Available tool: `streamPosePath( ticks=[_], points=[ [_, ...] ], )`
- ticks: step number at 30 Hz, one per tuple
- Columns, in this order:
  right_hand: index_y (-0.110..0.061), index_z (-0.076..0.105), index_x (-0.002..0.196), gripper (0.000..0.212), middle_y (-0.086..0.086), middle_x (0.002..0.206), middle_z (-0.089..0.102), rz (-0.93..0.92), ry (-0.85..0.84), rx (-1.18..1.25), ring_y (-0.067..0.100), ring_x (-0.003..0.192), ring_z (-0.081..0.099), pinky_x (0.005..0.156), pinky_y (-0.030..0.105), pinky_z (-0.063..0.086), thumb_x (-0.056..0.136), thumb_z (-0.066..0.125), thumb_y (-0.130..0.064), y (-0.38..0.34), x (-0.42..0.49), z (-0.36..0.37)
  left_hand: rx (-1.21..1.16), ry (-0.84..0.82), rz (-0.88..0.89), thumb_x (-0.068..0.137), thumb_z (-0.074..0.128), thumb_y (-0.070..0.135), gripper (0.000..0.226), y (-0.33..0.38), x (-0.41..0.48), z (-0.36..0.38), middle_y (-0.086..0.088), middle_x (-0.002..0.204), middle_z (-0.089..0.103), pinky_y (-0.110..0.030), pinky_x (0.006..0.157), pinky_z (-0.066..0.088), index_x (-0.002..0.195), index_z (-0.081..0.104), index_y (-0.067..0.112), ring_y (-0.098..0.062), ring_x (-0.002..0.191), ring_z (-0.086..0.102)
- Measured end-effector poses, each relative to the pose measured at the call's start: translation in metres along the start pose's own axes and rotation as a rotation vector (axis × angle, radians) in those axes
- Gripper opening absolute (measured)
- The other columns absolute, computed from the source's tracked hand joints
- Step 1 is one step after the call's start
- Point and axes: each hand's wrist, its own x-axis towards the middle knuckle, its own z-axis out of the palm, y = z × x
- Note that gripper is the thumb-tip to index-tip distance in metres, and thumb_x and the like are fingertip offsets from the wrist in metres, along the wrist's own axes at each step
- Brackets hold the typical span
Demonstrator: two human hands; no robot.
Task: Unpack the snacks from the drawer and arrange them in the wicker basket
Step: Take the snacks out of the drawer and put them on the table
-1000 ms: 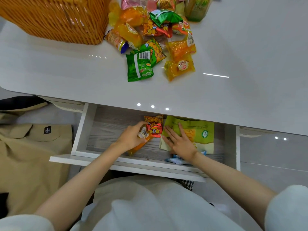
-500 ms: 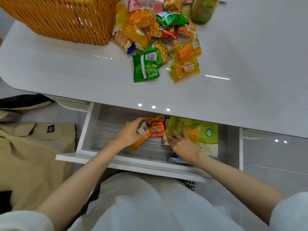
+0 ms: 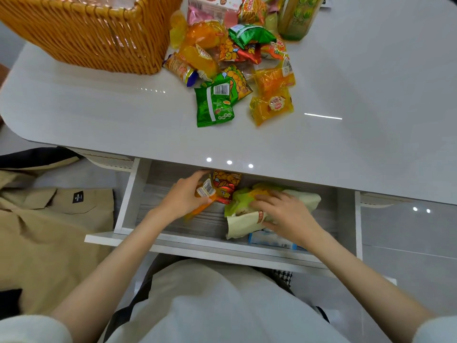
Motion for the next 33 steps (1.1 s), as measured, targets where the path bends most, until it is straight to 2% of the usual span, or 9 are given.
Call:
streamPosePath(
  ticks=[3,5,9,13,17,20,24,30,33],
  points=[
    [-0.047,0.037,0.142,0.046,-0.009,0.148,0.045,0.138,-0.219,0.000,0.026,0.124,0.054,0.099,0.039,0.043,0.098,0.049,-0.040,0.015,0.005,-0.018,-0.005,-0.007,0.009,0.082,0.075,0.025,0.072,0.007,0.001,-0.007,-0.001,0.133,0.058,-0.018,0.091,0.036,0.143,0.038,0.019,-0.014,0.124,0.053],
    [-0.050,0.031,0.143,0.047,-0.004,0.129,0.061,0.073,-0.272,-0.093,0.025,0.104,0.063,0.085,0.037,0.051,0.103,0.042,-0.029,0.016,0.011,-0.024,-0.003,-0.049,0.027,0.082,0.074,0.028,0.066,0.012,0.000,-0.013,0.001,0.133,0.058,-0.016,0.089,0.039,0.140,0.044,0.018,-0.011,0.122,0.054],
    [-0.044,0.050,0.133,0.033,-0.008,0.103,0.070,0.037,-0.220,-0.008,0.016,0.087,0.064,0.076,0.030,0.051,0.103,0.038,-0.039,0.012,0.002,-0.043,0.039,-0.152,0.048,0.084,0.066,0.046,0.061,0.026,-0.012,-0.038,0.014,0.125,0.054,-0.012,0.082,0.042,0.137,0.047,0.024,-0.003,0.112,0.052],
    [-0.040,0.065,0.117,0.027,-0.014,0.073,0.067,0.061,-0.119,0.299,0.002,0.060,0.053,0.056,0.018,0.037,0.097,0.047,-0.046,0.005,-0.012,-0.091,-0.092,-0.176,0.087,0.053,0.060,0.084,0.083,0.044,-0.033,-0.087,0.033,0.108,0.060,-0.012,0.077,0.050,0.123,0.052,0.040,0.006,0.099,0.059],
    [-0.041,0.068,0.112,0.024,-0.019,0.053,0.054,0.093,0.180,0.311,0.000,0.046,0.044,0.046,0.017,0.026,0.093,0.054,-0.045,0.000,-0.029,-0.132,-0.251,-0.011,0.102,0.079,0.070,0.034,0.041,0.065,-0.032,-0.114,0.028,0.099,0.067,-0.015,0.078,0.055,0.116,0.055,0.040,0.011,0.096,0.062],
    [-0.039,0.065,0.119,0.032,-0.017,0.081,0.072,0.125,0.488,0.249,0.004,0.061,0.058,0.043,0.023,0.041,0.089,0.056,-0.034,-0.004,-0.032,-0.152,-0.426,0.157,0.093,0.083,0.070,0.025,0.049,0.081,-0.011,-0.119,0.009,0.116,0.067,-0.019,0.079,0.055,0.130,0.055,0.022,-0.001,0.098,0.065],
    [-0.034,0.061,0.126,0.047,-0.006,0.109,0.071,0.246,0.848,0.028,0.017,0.090,0.063,0.043,0.024,0.042,0.086,0.068,-0.011,0.008,-0.002,-0.163,-0.556,0.403,0.073,0.084,0.072,0.020,0.055,0.126,0.036,-0.131,0.008,0.106,0.059,-0.010,0.064,0.051,0.134,0.050,0.013,0.007,0.082,0.060],
    [-0.022,0.056,0.135,0.060,0.007,0.125,0.065,0.671,0.894,0.024,0.036,0.100,0.060,0.065,0.038,0.048,0.081,0.058,0.005,0.068,0.067,-0.141,-0.653,0.437,0.001,0.085,0.072,0.027,0.056,0.171,0.117,-0.138,-0.005,0.127,0.061,-0.034,0.088,0.055,0.134,0.051,0.010,-0.017,0.109,0.060],
    [-0.030,0.034,0.149,0.067,0.001,0.151,0.041,0.872,0.675,0.065,0.034,0.120,0.044,0.090,0.046,0.036,0.090,0.042,0.000,0.095,0.095,-0.140,-0.683,0.406,-0.035,0.092,0.063,0.017,0.065,0.177,0.144,-0.134,-0.008,0.145,0.045,-0.036,0.096,0.051,0.148,0.031,0.010,-0.023,0.126,0.051]
  ],
)
